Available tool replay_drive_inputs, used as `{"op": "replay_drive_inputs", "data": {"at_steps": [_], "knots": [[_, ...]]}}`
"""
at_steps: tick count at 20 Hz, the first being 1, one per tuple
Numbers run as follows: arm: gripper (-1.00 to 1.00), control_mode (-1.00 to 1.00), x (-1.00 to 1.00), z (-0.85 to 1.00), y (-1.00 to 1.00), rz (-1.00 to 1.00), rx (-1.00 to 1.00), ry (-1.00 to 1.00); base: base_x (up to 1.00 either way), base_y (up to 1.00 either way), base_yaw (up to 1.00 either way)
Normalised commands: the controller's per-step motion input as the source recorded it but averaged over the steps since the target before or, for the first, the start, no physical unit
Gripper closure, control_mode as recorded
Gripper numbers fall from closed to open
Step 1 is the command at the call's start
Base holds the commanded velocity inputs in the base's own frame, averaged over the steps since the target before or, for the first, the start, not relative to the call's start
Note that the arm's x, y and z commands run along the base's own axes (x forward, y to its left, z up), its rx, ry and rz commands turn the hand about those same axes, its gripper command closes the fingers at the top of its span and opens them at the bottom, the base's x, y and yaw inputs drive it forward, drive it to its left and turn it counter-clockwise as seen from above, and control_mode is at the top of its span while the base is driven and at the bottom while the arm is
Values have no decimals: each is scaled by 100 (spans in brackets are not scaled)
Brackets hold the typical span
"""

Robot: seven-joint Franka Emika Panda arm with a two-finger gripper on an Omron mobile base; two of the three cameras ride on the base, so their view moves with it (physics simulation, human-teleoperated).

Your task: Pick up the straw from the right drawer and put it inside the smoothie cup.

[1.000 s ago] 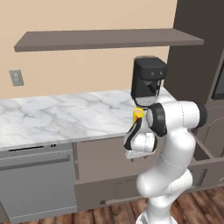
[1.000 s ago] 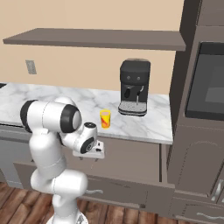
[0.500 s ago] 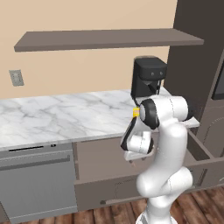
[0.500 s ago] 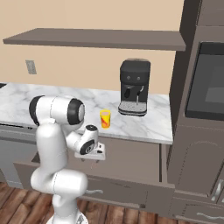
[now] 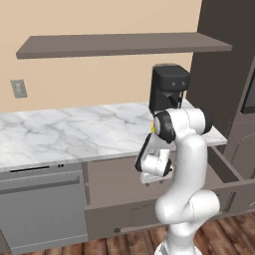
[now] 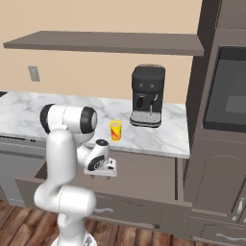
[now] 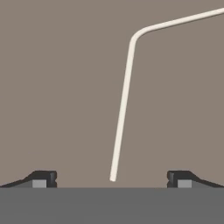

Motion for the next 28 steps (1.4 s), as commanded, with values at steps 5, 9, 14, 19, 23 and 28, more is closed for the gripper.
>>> {"op": "replay_drive_inputs", "data": {"at_steps": [5, 9, 14, 19, 23, 28], "knots": [[-100, -100, 26, -22, 0, 0, 0, 0, 0, 0, 0], [-100, -100, 24, -22, 0, 0, 0, 0, 0, 0, 0], [-100, -100, 21, -23, 0, 0, 0, 0, 0, 0, 0], [-100, -100, 14, -28, 0, 0, 0, 0, 0, 0, 0], [100, -100, 2, -43, 0, -1, 0, 0, 0, 0, 0], [100, -100, -69, -77, 0, -10, -5, 0, 0, 0, 0]]}}
